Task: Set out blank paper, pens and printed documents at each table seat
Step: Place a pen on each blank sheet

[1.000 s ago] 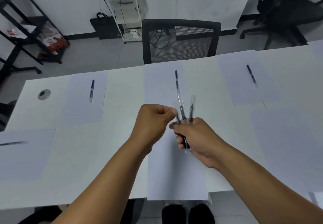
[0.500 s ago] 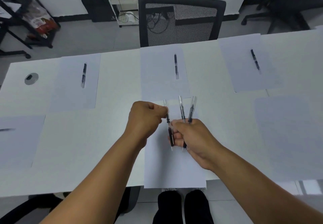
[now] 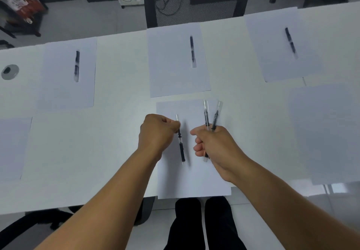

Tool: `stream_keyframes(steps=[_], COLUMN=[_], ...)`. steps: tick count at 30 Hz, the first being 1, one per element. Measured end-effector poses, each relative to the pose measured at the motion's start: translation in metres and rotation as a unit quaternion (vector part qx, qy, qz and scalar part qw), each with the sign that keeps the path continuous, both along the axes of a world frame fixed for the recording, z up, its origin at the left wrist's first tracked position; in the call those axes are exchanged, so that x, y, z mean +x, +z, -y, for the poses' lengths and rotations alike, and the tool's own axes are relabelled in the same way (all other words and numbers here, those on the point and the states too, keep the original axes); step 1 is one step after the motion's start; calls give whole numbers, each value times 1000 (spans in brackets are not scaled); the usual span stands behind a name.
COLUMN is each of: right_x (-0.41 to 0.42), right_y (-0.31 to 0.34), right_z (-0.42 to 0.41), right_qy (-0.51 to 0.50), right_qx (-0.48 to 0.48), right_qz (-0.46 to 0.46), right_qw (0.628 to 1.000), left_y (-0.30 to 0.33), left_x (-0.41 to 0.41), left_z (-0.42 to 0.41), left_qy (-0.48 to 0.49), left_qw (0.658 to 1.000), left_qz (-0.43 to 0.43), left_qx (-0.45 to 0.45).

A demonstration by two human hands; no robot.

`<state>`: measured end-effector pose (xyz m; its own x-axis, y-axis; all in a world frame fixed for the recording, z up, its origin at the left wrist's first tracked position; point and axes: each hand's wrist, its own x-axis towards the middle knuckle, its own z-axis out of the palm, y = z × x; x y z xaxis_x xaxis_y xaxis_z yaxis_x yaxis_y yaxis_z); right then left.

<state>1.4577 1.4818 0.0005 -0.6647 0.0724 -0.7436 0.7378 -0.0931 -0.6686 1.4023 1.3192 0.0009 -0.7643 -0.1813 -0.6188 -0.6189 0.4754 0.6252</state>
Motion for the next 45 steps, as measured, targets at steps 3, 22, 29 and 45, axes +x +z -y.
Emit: stream_keyframes(steps=[3, 22, 29, 45], right_x=[2, 9, 0, -5], right_y=[-6, -47, -46, -39], right_z=[1, -12, -15, -16], right_qy=[-11, 72, 87, 79], right_qx=[-7, 68, 67, 36], right_qz=[8, 1, -8, 0], right_qw=[1000, 995, 994, 996], left_y=[-10, -42, -45, -37], left_x=[-1, -4, -6, -6], left_z=[-5, -23, -23, -18], left_qy=[-17, -37, -31, -25], left_qw=[999, 994, 994, 995], left_qz=[4, 33, 28, 26], left_qx=[-30, -102, -101, -94])
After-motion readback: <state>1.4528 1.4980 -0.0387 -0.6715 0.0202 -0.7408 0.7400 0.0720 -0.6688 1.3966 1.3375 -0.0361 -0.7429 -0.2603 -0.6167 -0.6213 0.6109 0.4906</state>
